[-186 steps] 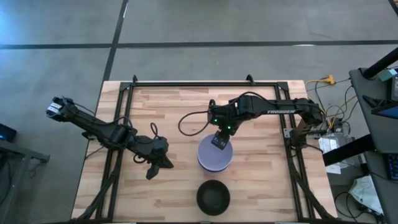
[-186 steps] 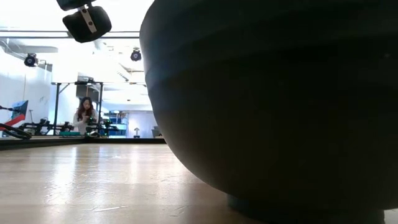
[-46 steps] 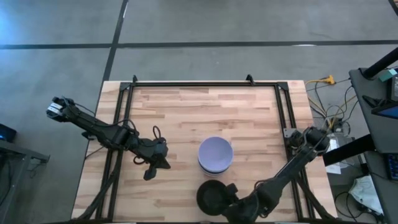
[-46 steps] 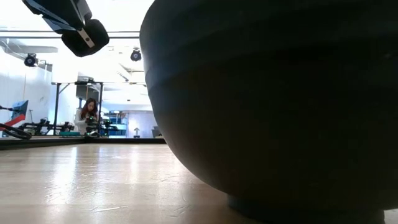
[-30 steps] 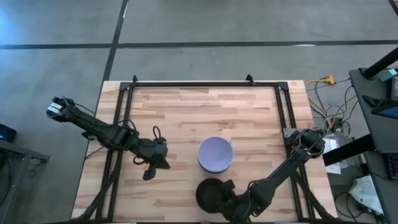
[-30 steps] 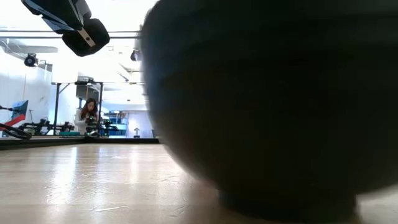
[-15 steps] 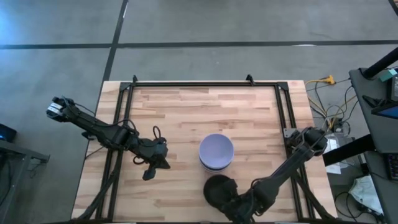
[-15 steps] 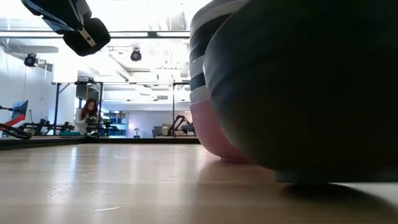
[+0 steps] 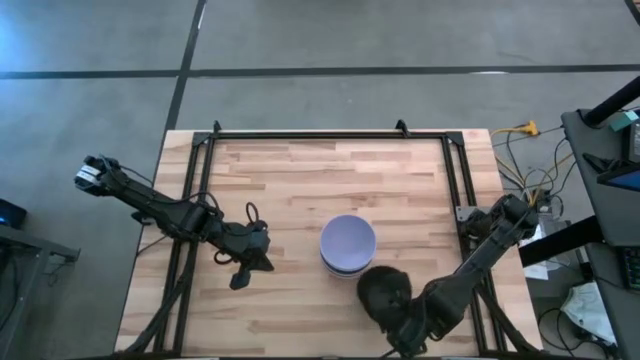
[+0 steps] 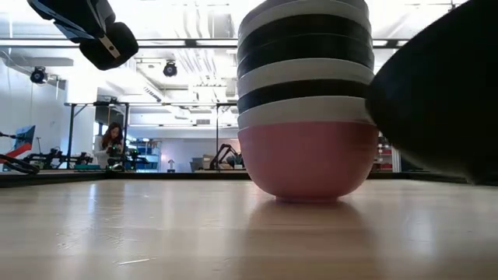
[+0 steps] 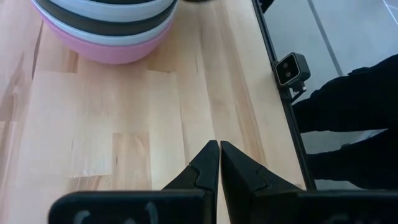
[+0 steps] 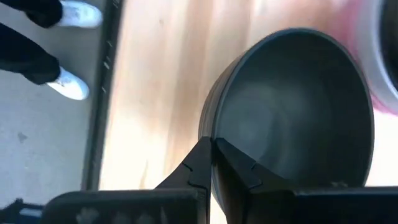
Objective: Nest bowls inside each other
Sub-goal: Stack the black bowl on top of the purple bowl
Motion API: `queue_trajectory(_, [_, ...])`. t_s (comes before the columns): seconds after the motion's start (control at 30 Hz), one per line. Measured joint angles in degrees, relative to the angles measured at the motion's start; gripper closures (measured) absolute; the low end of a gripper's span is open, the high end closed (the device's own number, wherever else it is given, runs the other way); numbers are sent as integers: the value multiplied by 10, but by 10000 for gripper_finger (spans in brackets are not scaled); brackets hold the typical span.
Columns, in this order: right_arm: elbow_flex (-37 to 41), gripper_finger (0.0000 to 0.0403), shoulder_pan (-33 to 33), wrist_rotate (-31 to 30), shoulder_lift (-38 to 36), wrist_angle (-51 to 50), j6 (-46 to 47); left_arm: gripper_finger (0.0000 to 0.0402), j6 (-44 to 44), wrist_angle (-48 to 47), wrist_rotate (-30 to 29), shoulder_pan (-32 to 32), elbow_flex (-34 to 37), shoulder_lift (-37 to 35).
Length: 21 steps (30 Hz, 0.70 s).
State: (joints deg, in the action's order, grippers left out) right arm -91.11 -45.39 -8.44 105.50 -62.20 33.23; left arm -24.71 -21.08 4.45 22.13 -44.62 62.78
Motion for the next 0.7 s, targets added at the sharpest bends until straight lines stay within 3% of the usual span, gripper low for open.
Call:
queue_trajectory(0.17, [0,391,2,-17,-24,-82,51,402,0,0,-5,0,0,0])
queue_trajectory(0.4, [0,393,25,-132,-66,-273,205,402,1,0,-10,0,0,0])
queue_trajectory(0.7, [-12,394,87,-256,-165,-246,196,402,0,45,-18,0,0,0])
